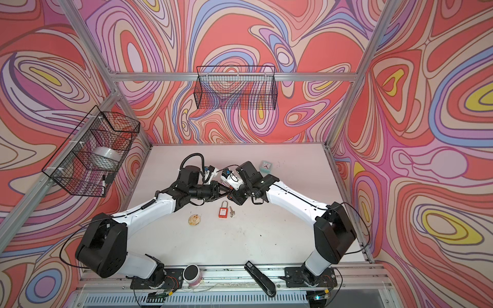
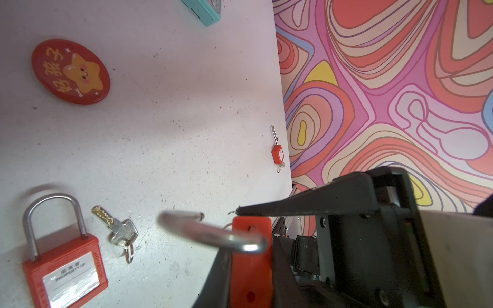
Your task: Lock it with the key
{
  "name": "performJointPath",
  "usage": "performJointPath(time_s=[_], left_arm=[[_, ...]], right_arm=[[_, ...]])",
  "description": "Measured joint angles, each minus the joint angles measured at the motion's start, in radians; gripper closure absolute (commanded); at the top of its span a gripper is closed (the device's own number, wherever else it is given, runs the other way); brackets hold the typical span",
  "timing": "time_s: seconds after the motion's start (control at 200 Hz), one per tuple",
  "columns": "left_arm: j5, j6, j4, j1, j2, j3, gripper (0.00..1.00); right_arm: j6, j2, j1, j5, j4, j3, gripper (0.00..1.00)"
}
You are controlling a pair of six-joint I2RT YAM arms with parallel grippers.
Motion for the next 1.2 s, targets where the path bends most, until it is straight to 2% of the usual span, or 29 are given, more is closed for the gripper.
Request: performJointPath(time_s=[0.145, 0.285, 0.421, 0.516, 0.681, 0.906, 1.202], left_arm=[[-0.016, -0.02, 0.042, -0.001, 0.0, 0.0, 1.0], [-0.024, -0.058, 0.154, 0.0, 0.001, -0.011, 1.0], [-0.03, -0.139, 0.352, 0.0, 0.016, -0.043, 1.0], [-0.038, -0.22, 0.536, 0.0, 0.046, -0.067, 1.0], [-0.065, -0.348, 0.817, -0.001, 0.111, -0.082, 1.0], [-0.097, -0.447, 1.037, 0.0, 0.16, -0.081, 1.0], [-0.096, -0.48, 1.106, 0.0, 0.174, -0.08, 1.0]], right_arm=[[0.023, -0.1, -0.023, -0.016, 0.071, -0.079, 0.35], [0.091, -0.209, -0.108, -0.048, 0.142, -0.14, 0.35], [0.256, -0.321, -0.246, -0.15, 0.319, -0.248, 0.33], [0.436, -0.359, -0.335, -0.245, 0.503, -0.34, 0.33], [0.741, -0.332, -0.389, -0.368, 0.824, -0.458, 0.33], [1.049, -0.229, -0.39, -0.438, 1.199, -0.529, 0.34], [1.217, -0.091, -0.36, -0.487, 1.402, -0.484, 0.36]])
